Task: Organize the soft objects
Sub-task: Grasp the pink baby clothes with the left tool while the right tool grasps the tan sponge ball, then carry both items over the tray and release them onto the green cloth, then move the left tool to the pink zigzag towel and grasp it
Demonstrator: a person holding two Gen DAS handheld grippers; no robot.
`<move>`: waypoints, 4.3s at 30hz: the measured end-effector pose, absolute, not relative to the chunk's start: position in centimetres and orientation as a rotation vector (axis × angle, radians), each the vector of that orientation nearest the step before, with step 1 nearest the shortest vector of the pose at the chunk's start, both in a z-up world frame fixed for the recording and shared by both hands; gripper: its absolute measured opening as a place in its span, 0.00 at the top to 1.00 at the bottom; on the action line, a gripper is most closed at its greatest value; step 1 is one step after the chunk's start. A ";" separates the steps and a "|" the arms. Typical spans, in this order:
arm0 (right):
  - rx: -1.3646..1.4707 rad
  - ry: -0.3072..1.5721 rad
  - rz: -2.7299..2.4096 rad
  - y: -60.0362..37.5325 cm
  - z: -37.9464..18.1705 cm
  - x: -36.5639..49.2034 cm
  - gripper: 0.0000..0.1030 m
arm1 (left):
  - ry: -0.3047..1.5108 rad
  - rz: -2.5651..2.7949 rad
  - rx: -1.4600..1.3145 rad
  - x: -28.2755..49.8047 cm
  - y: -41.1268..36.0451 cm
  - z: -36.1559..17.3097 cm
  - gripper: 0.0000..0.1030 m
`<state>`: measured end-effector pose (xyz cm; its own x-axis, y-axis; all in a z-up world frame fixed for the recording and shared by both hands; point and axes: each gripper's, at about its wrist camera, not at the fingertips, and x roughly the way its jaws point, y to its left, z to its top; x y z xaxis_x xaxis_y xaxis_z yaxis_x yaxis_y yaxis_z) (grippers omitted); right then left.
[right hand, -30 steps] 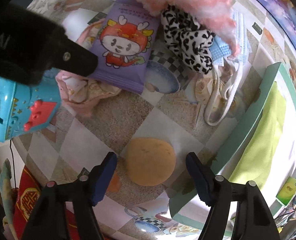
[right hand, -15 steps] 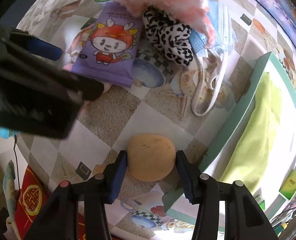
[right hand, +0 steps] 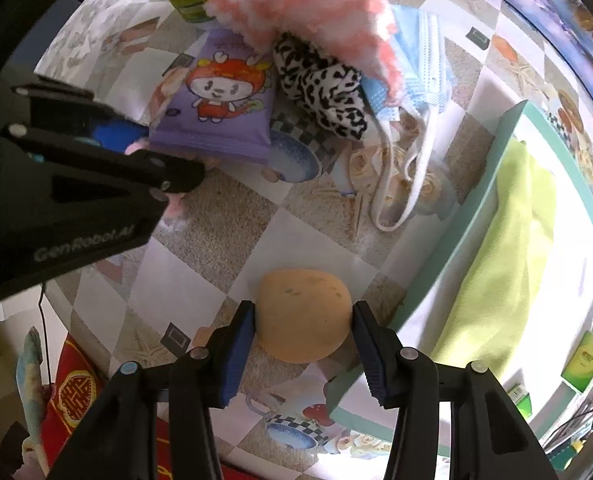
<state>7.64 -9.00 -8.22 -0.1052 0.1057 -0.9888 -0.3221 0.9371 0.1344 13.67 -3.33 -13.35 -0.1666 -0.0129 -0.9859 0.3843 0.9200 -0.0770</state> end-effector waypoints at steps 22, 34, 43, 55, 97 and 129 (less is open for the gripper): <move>-0.154 1.493 0.329 -11.7 5.6 5.2 0.50 | 1.508 -0.344 0.241 9.7 -0.1 1.0 0.84; -0.101 1.429 0.264 -16.1 6.5 3.3 0.50 | 1.440 -0.384 0.311 8.1 -4.9 4.9 0.84; 0.014 1.450 0.110 -25.3 5.1 3.0 0.50 | 1.446 -0.467 0.375 6.9 -12.7 4.3 0.84; 0.121 1.508 -0.076 -35.4 1.4 3.8 0.50 | 1.497 -0.549 0.399 8.2 -22.8 1.1 0.83; 0.054 1.512 -0.093 -32.3 4.6 4.9 0.28 | 1.471 -0.291 0.224 13.9 -8.6 4.8 0.13; -0.078 1.550 0.128 -14.9 -0.5 13.2 0.27 | 1.602 -0.128 -0.033 17.4 2.7 -3.9 0.12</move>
<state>13.20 -14.89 -0.53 0.0159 0.0334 -0.9993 -0.1312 0.9909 0.0310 17.44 2.65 -3.90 -0.0361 -0.1007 -0.9943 0.0578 0.9930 -0.1027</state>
